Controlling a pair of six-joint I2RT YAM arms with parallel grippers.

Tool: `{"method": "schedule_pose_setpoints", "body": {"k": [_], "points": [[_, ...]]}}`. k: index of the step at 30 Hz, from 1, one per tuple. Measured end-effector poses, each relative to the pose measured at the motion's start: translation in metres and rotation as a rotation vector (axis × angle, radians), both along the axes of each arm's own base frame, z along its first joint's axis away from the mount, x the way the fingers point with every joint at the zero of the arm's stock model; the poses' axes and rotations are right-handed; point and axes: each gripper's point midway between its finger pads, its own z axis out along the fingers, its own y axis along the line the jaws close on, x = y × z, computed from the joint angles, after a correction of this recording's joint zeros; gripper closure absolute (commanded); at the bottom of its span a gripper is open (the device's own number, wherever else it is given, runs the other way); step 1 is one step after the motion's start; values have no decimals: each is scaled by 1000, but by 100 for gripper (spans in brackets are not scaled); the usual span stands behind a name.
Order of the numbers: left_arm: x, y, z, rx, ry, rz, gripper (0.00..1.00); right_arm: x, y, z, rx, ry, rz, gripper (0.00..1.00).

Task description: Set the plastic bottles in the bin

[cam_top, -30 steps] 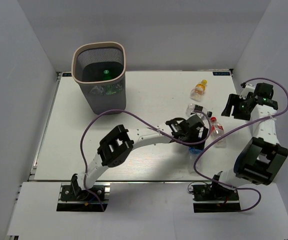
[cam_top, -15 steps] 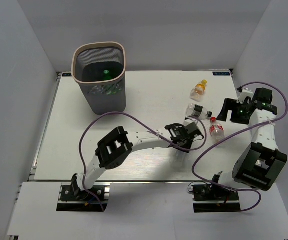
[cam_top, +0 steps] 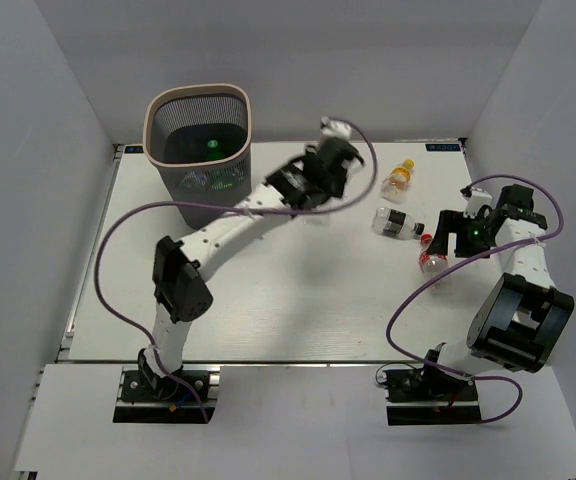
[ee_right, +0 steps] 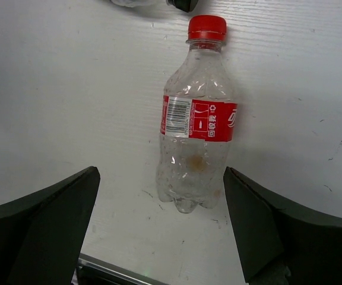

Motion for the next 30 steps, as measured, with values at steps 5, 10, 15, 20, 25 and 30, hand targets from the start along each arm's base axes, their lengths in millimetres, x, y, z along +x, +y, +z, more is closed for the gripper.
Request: {"method": "schedule_pose_setpoints", "body": {"k": [5, 10, 15, 20, 25, 30], "points": [[79, 75, 130, -131, -254, 161, 68, -6, 13, -8, 7, 2, 80, 10], [93, 144, 228, -243, -468, 277, 67, -16, 27, -21, 21, 30, 142, 10], [80, 203, 263, -261, -556, 403, 48, -20, 36, -27, 28, 40, 174, 10], [85, 254, 245, -185, -558, 563, 27, -18, 43, -28, 30, 37, 199, 10], [104, 291, 219, -85, -525, 680, 0, -15, 48, -28, 29, 40, 221, 10], [118, 316, 211, -36, -510, 734, 0, -13, 48, -29, -8, 38, 232, 10]]}}
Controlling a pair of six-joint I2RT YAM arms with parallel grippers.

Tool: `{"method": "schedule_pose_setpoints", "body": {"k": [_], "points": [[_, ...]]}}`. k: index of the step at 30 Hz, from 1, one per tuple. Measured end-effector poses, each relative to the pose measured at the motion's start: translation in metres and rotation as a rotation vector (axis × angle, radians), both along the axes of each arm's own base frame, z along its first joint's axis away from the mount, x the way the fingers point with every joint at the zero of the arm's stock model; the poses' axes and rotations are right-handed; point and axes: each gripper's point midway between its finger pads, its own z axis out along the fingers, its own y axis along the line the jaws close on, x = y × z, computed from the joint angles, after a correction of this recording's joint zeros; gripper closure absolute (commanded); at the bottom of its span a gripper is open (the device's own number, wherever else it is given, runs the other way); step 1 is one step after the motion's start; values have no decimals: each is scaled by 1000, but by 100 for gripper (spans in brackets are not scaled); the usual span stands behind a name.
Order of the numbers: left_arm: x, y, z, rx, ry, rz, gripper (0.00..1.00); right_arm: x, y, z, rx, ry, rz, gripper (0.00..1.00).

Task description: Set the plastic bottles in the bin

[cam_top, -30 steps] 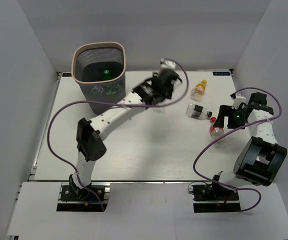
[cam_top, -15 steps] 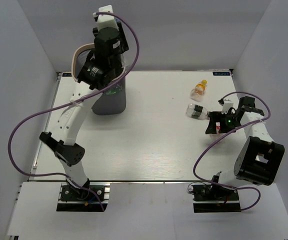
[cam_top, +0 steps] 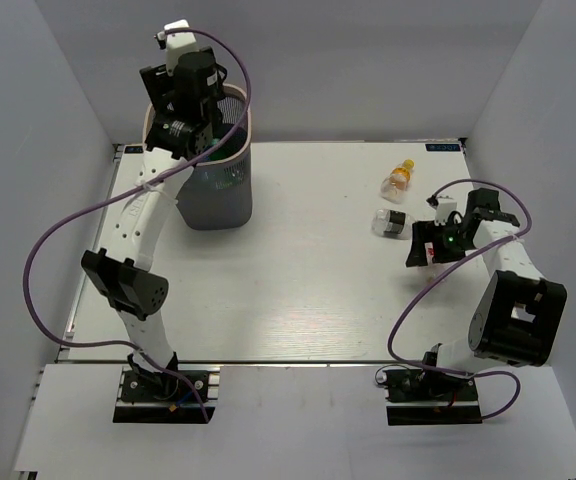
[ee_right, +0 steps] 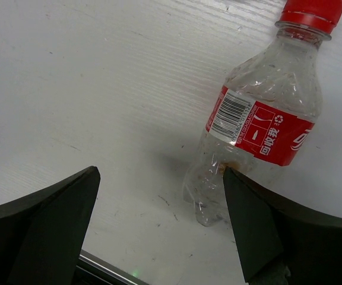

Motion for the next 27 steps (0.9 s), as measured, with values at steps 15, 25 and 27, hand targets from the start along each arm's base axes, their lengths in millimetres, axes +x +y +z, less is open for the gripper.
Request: {"method": "schedule_pose_setpoints", "body": {"k": [15, 25, 27], "points": [[-71, -192, -87, -77, 158, -1048, 0, 10, -27, -4, -190, -25, -63, 10], [-161, -272, -203, -169, 426, -1363, 0, 24, -59, -21, -351, -9, -130, 10], [-166, -279, -205, -170, 420, -1379, 0, 27, -60, -27, -354, -2, -130, 12]]}}
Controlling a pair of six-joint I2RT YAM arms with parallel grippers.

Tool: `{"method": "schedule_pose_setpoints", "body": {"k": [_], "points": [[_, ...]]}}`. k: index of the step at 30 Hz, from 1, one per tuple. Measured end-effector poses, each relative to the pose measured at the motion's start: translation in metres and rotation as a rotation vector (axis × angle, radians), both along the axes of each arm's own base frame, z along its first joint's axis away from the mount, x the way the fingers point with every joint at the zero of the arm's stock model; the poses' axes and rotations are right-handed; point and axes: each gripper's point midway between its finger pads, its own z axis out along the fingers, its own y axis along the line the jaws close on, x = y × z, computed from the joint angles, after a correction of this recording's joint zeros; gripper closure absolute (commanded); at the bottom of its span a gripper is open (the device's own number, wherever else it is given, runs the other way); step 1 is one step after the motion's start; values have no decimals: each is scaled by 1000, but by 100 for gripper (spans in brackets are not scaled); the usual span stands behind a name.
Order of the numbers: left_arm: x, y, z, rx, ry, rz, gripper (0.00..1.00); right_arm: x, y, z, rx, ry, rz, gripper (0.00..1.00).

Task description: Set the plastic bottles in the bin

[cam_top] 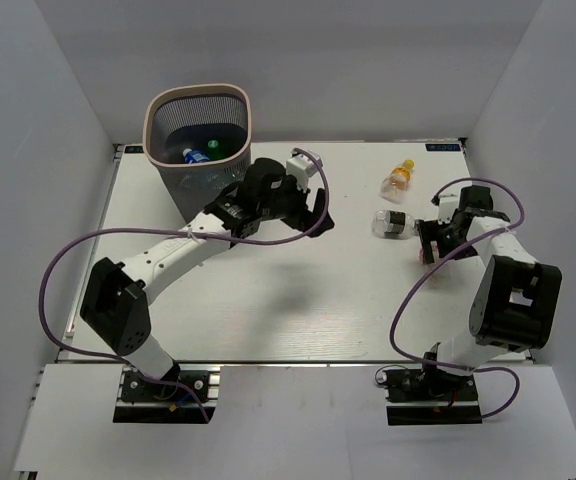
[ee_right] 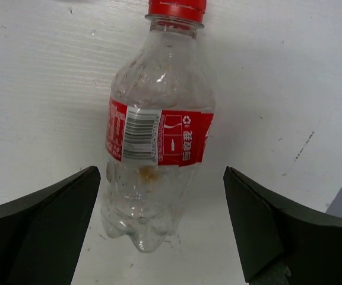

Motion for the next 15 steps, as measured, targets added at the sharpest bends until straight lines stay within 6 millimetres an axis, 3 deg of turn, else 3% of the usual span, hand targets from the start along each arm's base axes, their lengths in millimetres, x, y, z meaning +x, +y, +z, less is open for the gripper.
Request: {"method": "schedule_pose_setpoints", "body": {"k": [4, 5, 8, 12, 15], "points": [[-14, -3, -25, 27, 33, -18, 0, 1, 4, -12, 20, 28, 10, 39], [-19, -2, -35, 42, 49, -22, 0, 1, 6, -14, 30, 34, 14, 52], [-36, 5, -73, 101, 109, -33, 0, 5, 14, -10, 69, 23, 49, 80], [-71, 21, -129, 202, 221, -55, 0, 9, 35, 11, 176, 37, 143, 92], [-93, 33, -156, 250, 279, -61, 0, 25, 58, 57, 269, -33, 279, 92]]}}
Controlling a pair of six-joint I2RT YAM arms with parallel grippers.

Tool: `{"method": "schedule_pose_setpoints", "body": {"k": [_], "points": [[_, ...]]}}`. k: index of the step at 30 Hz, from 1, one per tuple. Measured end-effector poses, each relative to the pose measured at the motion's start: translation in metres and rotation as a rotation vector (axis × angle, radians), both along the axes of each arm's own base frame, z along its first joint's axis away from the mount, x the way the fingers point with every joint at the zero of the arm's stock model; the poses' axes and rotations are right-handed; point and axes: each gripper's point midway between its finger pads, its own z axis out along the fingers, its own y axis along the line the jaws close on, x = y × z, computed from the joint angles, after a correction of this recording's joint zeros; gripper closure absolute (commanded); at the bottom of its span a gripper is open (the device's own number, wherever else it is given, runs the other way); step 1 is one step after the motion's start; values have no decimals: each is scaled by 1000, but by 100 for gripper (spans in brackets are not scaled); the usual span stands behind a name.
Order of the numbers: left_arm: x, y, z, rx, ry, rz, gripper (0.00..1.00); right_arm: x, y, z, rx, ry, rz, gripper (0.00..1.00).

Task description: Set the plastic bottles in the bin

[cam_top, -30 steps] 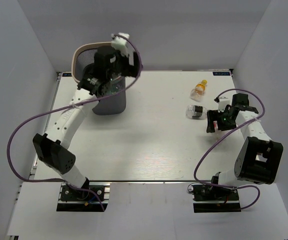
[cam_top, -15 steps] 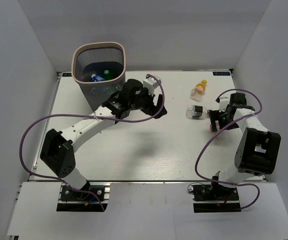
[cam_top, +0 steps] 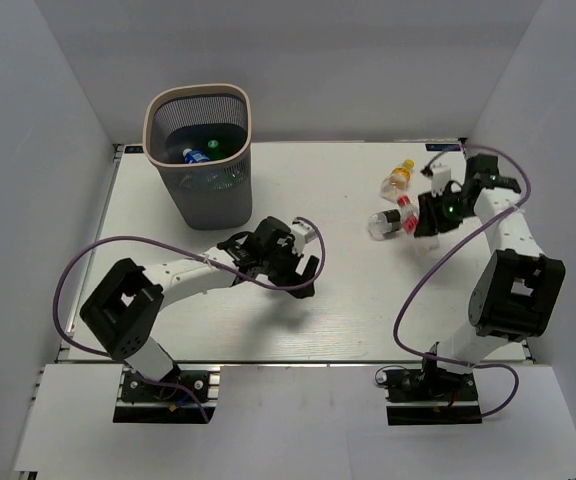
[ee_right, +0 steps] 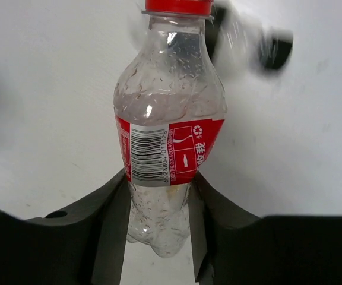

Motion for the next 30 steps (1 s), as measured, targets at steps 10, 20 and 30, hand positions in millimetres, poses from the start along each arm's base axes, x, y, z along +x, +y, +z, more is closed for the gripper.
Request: {"method": "schedule_pose_setpoints", "body": {"k": [10, 20, 30], "points": [[-15, -9, 11, -46, -23, -18, 0, 47, 165, 195, 405, -521, 460, 88], [-33, -20, 8, -44, -8, -48, 0, 101, 369, 326, 747, -973, 758, 88], [-52, -6, -4, -18, 7, -10, 0, 96, 461, 313, 871, -1114, 764, 18]]}}
